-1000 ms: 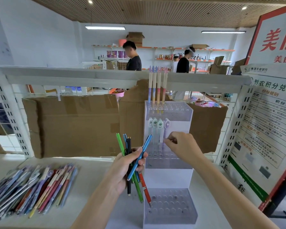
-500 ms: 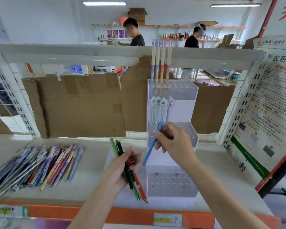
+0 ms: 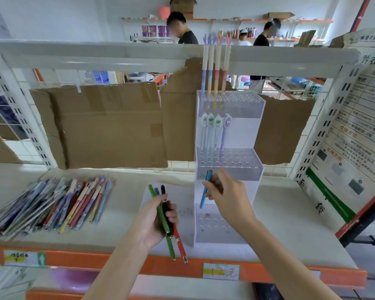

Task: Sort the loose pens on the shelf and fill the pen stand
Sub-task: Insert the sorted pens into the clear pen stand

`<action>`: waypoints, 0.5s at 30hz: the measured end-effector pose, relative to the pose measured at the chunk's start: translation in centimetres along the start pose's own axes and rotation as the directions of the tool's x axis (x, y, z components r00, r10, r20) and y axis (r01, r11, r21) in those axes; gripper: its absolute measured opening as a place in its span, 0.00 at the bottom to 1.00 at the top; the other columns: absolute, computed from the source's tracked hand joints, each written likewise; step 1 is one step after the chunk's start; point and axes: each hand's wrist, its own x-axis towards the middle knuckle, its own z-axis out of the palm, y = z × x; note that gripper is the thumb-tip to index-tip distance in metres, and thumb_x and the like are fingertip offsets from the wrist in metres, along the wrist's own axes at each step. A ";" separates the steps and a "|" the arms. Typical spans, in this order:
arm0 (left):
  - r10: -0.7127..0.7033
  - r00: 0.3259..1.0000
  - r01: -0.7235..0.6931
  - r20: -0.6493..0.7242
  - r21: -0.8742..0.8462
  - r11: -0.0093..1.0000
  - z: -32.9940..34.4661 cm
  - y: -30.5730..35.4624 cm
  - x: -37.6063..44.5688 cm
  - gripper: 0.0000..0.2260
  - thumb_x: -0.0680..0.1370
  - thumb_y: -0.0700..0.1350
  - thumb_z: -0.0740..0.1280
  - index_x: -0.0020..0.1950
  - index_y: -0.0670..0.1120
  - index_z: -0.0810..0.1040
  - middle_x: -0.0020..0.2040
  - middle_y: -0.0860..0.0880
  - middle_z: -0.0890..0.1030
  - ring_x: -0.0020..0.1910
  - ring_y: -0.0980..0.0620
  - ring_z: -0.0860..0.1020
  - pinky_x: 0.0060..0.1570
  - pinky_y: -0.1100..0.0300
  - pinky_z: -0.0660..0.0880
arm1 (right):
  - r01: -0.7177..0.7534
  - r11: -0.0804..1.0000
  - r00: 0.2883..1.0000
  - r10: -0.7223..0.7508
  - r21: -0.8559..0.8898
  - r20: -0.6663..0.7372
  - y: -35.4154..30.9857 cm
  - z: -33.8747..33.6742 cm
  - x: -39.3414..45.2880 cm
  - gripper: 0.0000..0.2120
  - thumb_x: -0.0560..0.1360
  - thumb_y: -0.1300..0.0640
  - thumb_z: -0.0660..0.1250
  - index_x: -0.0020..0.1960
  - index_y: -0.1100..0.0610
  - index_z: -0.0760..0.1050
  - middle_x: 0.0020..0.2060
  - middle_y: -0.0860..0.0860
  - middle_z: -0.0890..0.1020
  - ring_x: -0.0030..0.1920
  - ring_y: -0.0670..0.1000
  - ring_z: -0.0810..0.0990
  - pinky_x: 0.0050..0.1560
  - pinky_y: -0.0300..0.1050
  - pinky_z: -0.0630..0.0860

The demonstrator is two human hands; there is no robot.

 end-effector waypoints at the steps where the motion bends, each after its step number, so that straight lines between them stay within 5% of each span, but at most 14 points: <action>1: -0.002 1.000 0.003 0.004 -0.005 1.000 0.0 -0.1 0.0 0.08 0.80 0.42 0.58 0.41 0.43 0.67 0.31 0.47 0.69 0.22 0.55 0.66 0.21 0.64 0.66 | -0.009 1.000 1.000 0.009 0.004 0.000 0.0 0.1 0.0 0.08 0.78 0.56 0.64 0.44 0.60 0.70 0.38 0.54 0.81 0.39 0.52 0.82 0.44 0.53 0.79; 8: 0.037 0.997 -0.034 0.073 -0.050 0.998 -0.1 -0.1 -0.3 0.07 0.80 0.36 0.58 0.55 0.36 0.72 0.35 0.43 0.76 0.27 0.52 0.74 0.26 0.62 0.75 | -0.106 0.993 0.990 0.110 -0.055 0.089 0.6 1.3 0.2 0.08 0.78 0.56 0.64 0.46 0.61 0.73 0.38 0.54 0.82 0.35 0.49 0.82 0.42 0.51 0.79; 15: 0.085 0.991 -0.092 0.101 0.069 0.993 0.1 -0.4 -0.8 0.09 0.80 0.36 0.58 0.54 0.37 0.76 0.35 0.44 0.77 0.26 0.53 0.73 0.24 0.62 0.73 | -0.089 0.981 0.991 0.105 -0.171 0.081 1.7 2.4 -0.1 0.09 0.78 0.53 0.63 0.46 0.59 0.73 0.37 0.56 0.82 0.34 0.56 0.81 0.41 0.52 0.77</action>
